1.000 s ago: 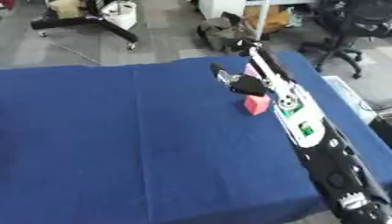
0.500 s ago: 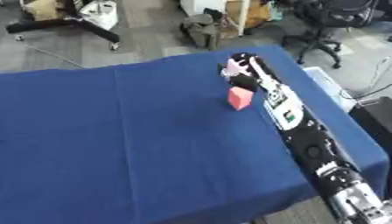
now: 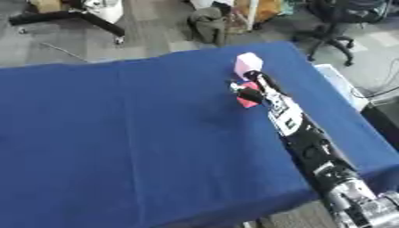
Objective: Pick up the objects with one hand, pass them to the other hand, and then place them into the box on the other side of the table.
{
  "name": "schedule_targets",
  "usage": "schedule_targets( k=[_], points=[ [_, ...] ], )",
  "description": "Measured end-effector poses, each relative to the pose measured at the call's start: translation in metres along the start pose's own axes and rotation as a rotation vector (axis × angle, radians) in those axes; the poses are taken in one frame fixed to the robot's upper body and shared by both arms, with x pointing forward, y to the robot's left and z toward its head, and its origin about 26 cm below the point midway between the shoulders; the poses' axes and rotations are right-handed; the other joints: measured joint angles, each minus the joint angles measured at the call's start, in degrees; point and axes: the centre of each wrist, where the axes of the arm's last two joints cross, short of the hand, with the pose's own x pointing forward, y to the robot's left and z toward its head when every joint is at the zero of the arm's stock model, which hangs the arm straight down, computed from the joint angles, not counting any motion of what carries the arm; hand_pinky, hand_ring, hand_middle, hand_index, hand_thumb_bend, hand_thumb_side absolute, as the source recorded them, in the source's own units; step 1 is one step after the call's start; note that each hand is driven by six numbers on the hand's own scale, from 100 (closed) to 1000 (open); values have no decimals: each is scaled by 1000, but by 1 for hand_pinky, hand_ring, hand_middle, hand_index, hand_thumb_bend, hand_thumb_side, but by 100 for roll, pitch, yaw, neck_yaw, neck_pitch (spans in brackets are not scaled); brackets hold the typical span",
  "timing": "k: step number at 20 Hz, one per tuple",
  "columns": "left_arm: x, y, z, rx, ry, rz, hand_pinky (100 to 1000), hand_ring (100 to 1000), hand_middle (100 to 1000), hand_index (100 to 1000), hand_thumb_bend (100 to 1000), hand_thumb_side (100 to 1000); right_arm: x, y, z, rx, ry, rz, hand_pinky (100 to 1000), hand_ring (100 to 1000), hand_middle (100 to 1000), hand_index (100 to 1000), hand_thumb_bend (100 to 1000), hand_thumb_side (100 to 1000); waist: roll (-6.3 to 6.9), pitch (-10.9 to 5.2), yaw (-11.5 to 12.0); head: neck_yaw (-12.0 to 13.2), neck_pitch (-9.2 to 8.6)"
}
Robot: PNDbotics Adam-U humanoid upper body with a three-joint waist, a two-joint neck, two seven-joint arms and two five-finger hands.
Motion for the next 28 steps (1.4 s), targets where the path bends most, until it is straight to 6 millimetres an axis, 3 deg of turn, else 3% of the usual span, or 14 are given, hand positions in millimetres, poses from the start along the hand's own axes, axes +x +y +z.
schedule_targets(
  k=[11,23,28],
  points=[
    [0,-1,0,-13,2,-5,754,739,624,732,779,685,-13,-6,1,-116,41,69,913,949,860,866,378,647,-32,34,55,135,0],
    [-1,-3,0,-13,1,-5,754,739,626,734,767,692,-28,-9,4,-99,103,193,863,887,842,871,275,461,-37,66,64,141,0],
    [-1,-3,0,-13,1,-6,754,739,626,735,765,692,-31,-12,4,-89,109,225,796,804,780,835,160,338,-40,76,69,124,0]
  ],
)
